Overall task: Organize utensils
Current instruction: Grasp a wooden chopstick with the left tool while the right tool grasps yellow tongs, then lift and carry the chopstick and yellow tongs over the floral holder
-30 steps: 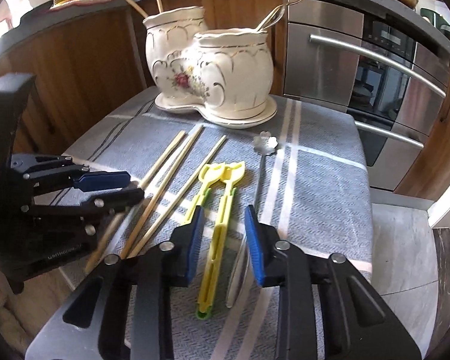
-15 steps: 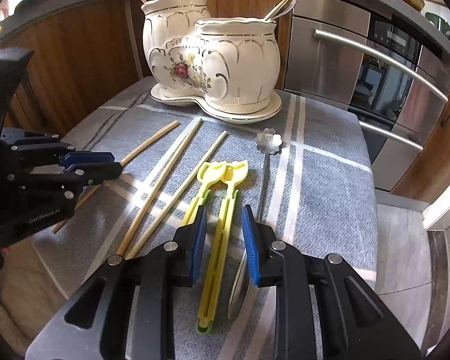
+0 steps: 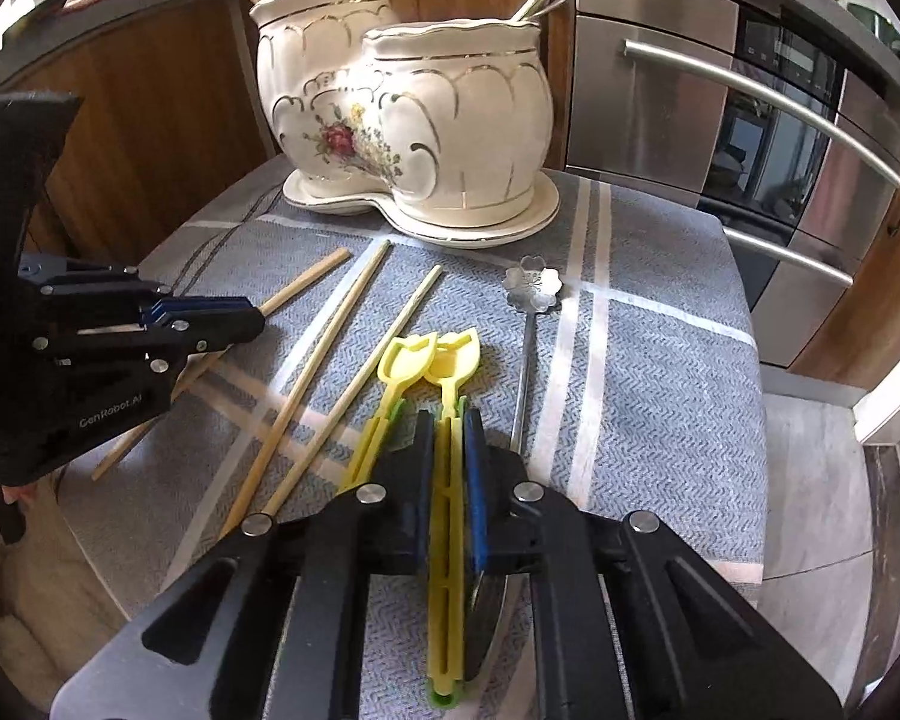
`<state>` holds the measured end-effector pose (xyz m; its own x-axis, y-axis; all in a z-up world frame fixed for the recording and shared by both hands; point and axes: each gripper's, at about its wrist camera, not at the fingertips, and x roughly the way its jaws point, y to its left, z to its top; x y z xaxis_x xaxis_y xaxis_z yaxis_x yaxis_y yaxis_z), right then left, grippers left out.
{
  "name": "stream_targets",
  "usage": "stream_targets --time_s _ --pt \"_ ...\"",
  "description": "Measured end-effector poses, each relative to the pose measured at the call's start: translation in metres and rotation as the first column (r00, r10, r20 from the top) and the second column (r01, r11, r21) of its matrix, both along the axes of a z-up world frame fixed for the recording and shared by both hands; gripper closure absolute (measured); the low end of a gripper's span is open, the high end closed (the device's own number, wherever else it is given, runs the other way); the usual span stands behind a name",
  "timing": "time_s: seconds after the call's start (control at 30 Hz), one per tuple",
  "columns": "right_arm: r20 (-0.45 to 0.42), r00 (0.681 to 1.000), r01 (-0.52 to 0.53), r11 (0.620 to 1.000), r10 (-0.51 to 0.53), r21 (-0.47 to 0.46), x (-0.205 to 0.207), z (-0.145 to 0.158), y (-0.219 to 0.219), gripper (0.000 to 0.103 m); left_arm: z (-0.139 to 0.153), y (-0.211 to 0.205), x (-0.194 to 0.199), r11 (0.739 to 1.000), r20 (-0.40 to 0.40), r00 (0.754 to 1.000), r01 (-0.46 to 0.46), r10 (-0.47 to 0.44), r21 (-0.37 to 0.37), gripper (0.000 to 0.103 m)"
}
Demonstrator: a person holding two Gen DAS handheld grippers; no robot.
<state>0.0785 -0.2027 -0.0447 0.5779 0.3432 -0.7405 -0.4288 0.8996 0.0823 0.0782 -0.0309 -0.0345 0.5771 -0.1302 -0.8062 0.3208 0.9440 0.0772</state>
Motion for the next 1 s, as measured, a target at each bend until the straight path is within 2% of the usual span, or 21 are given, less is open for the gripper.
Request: stream_targets --time_s 0.23,0.37,0.43,0.57,0.8,1.0 --pt "0.053 0.998 0.017 0.997 -0.021 0.074 -0.008 0.012 -0.010 0.093 0.013 0.011 -0.015 0.998 0.068 0.998 0.006 -0.002 -0.058 0.096" --pt "0.093 0.995 0.018 0.991 -0.030 0.135 -0.014 0.021 -0.016 0.093 0.030 0.020 -0.027 0.993 0.142 0.990 0.024 -0.008 -0.117 0.096" --pt "0.125 0.991 0.018 0.986 -0.039 0.165 -0.019 0.028 -0.018 0.093 0.040 0.023 -0.035 0.986 0.204 0.979 0.056 -0.024 -0.156 0.096" --pt "0.186 0.982 0.008 0.982 -0.044 0.188 -0.029 0.039 -0.015 0.093 0.049 0.028 -0.046 0.986 0.307 0.952 0.066 -0.016 -0.155 0.096" --pt "0.293 0.954 -0.012 0.965 -0.068 0.262 -0.033 0.066 -0.012 0.093 0.065 0.043 -0.049 0.967 0.390 0.921 0.082 0.019 -0.241 0.096" --pt "0.350 0.932 -0.024 0.945 -0.097 0.327 -0.020 0.090 -0.009 0.093 0.088 0.048 -0.047 0.955 0.466 0.884 0.110 0.033 -0.277 0.096"
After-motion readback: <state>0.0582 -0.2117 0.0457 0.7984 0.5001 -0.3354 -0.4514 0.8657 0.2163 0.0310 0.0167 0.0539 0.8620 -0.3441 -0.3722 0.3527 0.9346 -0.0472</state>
